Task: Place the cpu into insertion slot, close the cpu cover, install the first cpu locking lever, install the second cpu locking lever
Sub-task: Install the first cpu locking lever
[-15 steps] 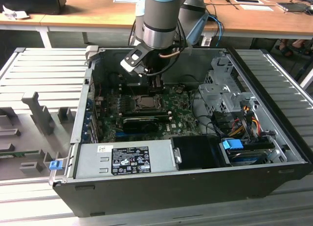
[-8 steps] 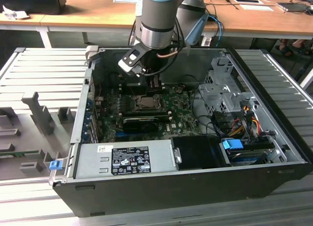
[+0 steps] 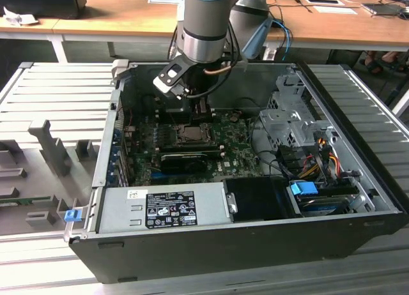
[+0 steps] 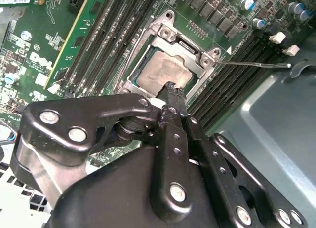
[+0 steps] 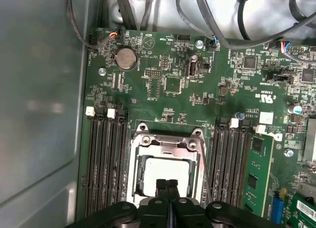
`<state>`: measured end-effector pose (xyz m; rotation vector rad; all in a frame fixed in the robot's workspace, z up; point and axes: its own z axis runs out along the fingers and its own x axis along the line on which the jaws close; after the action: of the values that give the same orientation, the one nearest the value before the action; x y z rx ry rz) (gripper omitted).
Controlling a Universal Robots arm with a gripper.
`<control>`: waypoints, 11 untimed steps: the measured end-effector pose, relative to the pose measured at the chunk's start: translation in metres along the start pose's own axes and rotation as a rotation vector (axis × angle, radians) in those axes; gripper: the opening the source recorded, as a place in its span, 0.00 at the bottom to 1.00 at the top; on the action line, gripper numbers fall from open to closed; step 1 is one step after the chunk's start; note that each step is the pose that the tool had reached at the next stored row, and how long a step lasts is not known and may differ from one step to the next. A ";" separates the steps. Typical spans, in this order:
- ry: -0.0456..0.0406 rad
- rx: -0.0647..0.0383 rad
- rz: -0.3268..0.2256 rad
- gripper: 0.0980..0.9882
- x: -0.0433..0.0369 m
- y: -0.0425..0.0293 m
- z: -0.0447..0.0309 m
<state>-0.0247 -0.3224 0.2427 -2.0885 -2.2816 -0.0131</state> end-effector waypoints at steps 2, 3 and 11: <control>-0.0001 0.000 0.000 0.01 0.0003 -0.0004 -0.0069; -0.0001 0.000 0.000 0.01 0.0006 -0.0008 -0.0158; -0.0027 0.004 -0.096 0.01 0.0017 -0.0035 -0.0382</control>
<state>-0.0272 -0.3225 0.2810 -1.9765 -2.3789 -0.0092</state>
